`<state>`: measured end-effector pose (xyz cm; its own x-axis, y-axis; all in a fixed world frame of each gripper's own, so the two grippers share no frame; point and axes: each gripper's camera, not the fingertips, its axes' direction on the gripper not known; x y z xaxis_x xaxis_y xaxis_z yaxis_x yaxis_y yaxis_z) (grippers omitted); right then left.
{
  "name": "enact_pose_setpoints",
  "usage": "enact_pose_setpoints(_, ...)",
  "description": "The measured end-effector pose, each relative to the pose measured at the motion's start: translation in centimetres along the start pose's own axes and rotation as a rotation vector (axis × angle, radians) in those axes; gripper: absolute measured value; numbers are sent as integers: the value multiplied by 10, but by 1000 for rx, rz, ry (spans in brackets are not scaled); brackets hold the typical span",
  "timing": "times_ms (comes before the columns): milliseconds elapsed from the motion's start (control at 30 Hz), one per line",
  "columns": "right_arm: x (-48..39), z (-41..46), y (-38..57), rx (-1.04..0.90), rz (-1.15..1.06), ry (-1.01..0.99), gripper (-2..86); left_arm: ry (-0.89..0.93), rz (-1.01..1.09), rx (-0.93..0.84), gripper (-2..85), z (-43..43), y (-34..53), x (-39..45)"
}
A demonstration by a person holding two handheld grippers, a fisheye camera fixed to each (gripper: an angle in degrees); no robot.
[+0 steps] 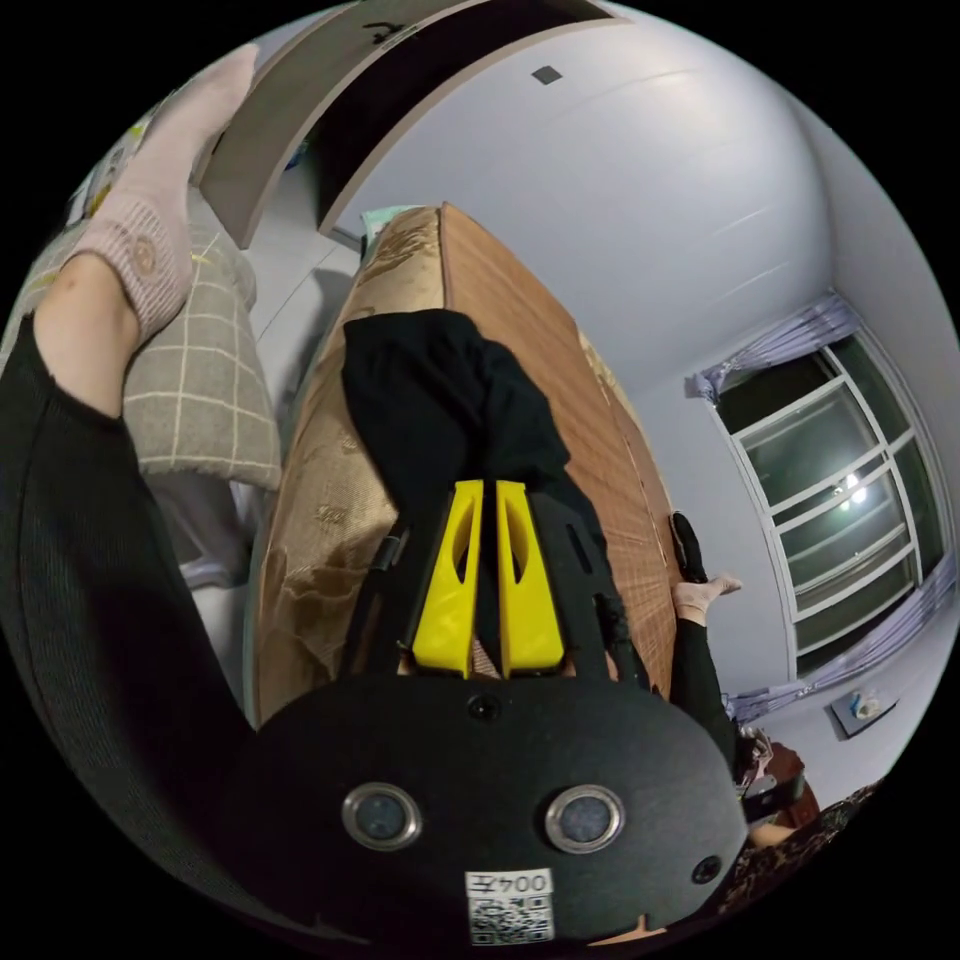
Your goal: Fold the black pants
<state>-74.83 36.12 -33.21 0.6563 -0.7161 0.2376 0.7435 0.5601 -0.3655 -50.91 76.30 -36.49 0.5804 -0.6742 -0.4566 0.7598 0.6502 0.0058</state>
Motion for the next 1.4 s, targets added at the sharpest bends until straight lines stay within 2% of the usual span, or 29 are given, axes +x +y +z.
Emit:
enact_pose_setpoints(167,0,38,-44,-137,-13,-121,33,-13,-4,-5,14,-2,17,-7)
enact_pose_setpoints(333,15,29,-70,-150,-146,-248,86,-56,40,-11,15,-3,32,-1)
enact_pose_setpoints(500,68,12,-117,184,-55,-60,76,-77,50,-8,17,-1,49,5)
enact_pose_setpoints(567,82,24,-141,244,-32,-7,66,-78,50,-8,17,1,54,7)
enact_pose_setpoints(633,91,45,-167,223,-34,39,63,-79,49,-9,17,2,59,9)
enact_pose_setpoints(733,91,91,-201,80,-103,97,67,-95,56,-14,17,6,66,16)
enact_pose_setpoints(833,86,107,-204,79,-137,159,63,-127,83,-24,18,10,74,27)
enact_pose_setpoints(1033,94,131,-194,-10,26,295,41,-171,211,-116,17,33,93,67)
enact_pose_setpoints(1200,109,154,-168,-151,165,426,39,-170,359,-290,16,71,123,123)
enact_pose_setpoints(1333,129,164,-145,-226,227,411,38,-114,355,-331,14,87,148,141)
enact_pose_setpoints(1400,152,165,-131,-262,300,306,36,-91,363,-356,13,94,159,150)
